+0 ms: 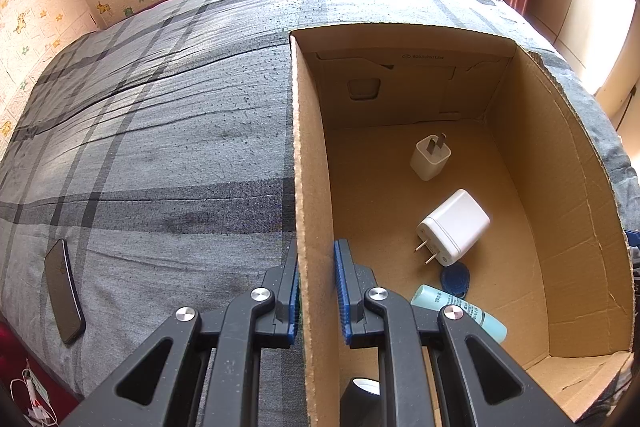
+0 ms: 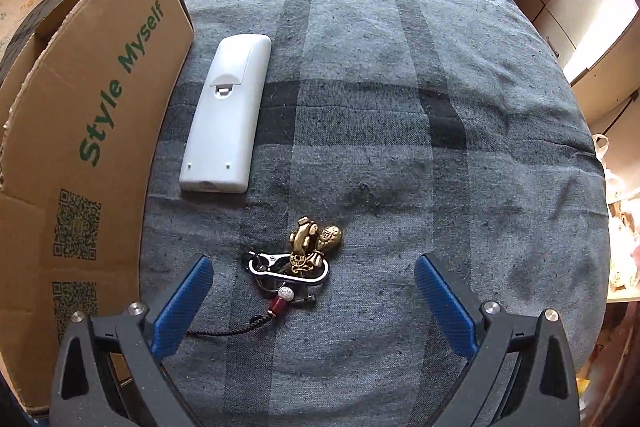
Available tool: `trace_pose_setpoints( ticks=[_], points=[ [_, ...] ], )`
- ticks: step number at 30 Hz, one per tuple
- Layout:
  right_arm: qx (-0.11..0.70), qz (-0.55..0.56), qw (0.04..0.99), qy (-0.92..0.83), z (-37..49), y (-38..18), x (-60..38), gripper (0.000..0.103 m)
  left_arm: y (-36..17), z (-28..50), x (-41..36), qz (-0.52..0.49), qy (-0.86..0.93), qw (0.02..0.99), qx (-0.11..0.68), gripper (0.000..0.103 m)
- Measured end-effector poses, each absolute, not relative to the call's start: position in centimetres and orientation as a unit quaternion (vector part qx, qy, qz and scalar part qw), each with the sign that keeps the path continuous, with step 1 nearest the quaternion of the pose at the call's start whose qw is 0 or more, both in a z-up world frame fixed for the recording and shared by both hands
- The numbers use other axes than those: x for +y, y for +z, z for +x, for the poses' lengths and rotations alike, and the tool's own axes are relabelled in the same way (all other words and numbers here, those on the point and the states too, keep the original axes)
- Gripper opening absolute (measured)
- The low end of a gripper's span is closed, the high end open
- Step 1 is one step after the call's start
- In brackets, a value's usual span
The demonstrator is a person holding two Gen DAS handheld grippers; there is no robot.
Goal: Organize rigid objects
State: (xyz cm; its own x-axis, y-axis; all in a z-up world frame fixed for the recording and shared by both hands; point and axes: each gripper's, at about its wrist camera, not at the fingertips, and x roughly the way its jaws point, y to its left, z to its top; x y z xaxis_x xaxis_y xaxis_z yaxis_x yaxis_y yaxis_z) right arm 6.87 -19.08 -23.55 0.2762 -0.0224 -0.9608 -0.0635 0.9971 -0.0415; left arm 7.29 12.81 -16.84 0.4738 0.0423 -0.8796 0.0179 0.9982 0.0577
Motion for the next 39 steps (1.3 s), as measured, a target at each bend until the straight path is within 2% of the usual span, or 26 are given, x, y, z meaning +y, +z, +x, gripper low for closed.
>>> trace_pose_setpoints(
  ticks=[14, 15, 16, 17, 18, 39],
  points=[
    [0.609, -0.034, 0.792, 0.006, 6.3, -25.9, -19.0, 0.102, -16.9, 7.4, 12.7, 0.032, 0.009, 0.857, 0.514, 0.017],
    [0.609, -0.033, 0.792, 0.006, 7.0, -26.0, -19.1, 0.099, -16.8, 7.4, 12.7, 0.033, 0.009, 0.857, 0.514, 0.017],
    [0.608, -0.033, 0.794, 0.007, 6.9, -25.6, -19.0, 0.081, -16.8, 7.4, 12.6, 0.033, 0.009, 0.857, 0.514, 0.017],
    [0.606, -0.035, 0.795, 0.01, 6.9, -25.3, -18.9, 0.058, -16.8, 7.4, 12.6, 0.033, 0.009, 0.857, 0.514, 0.017],
    [0.604, -0.041, 0.796, 0.01, 6.9, -25.0, -18.6, 0.047, -16.8, 7.4, 12.5, 0.034, 0.01, 0.857, 0.514, 0.017],
    [0.582, -0.031, 0.812, 0.021, 6.6, -20.8, -19.5, 0.048, -16.8, 7.4, 12.6, 0.032, 0.009, 0.857, 0.513, 0.017]
  ],
)
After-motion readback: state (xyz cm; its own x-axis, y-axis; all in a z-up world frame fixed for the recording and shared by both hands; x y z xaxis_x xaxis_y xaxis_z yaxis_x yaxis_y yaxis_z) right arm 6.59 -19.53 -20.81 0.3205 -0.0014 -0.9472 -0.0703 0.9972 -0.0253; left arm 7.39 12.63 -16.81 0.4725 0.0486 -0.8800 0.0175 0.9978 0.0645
